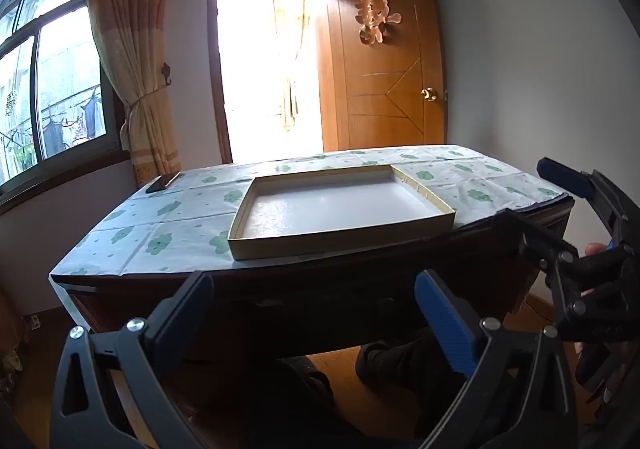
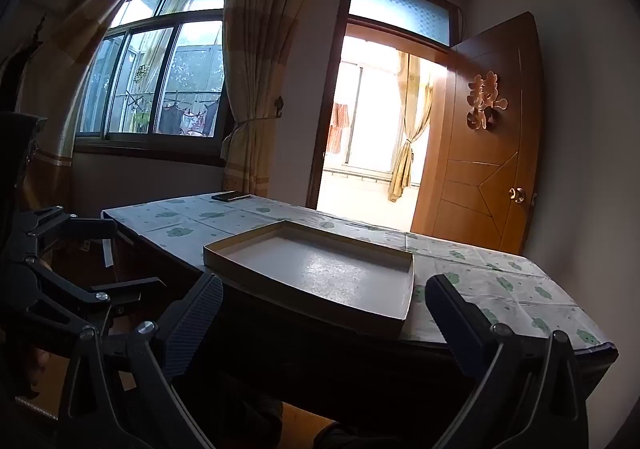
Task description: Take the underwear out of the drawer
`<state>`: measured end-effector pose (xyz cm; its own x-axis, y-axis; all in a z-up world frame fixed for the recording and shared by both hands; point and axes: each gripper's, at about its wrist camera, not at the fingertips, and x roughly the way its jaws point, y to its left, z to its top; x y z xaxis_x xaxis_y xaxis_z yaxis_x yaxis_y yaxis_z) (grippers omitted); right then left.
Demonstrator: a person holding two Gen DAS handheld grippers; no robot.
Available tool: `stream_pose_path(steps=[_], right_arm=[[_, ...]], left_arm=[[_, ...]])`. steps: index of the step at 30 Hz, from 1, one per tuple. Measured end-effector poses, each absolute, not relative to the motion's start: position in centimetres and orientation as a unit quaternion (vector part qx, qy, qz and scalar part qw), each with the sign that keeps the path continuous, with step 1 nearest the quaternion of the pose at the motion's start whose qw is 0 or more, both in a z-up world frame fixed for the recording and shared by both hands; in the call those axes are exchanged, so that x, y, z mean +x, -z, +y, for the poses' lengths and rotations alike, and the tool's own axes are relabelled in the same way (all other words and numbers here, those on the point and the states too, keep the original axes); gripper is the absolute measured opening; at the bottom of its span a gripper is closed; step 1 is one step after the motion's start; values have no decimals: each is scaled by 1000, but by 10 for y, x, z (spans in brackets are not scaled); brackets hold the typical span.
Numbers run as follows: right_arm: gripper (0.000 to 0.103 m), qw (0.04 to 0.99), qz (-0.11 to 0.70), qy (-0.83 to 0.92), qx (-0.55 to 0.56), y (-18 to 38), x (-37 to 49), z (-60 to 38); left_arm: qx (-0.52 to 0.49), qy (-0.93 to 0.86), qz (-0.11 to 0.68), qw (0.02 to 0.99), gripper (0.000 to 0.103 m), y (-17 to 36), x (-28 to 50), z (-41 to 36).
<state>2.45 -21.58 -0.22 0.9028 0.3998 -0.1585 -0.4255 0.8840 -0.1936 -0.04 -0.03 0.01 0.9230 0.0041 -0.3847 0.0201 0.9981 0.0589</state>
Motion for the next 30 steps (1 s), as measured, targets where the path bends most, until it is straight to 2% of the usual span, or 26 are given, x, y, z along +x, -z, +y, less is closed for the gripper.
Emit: stream_pose_path(steps=[30], right_arm=[[102,969,63,-213,-110,7,26,-219]], left_arm=[[29,9,206,978,103,-2,-4,-2]])
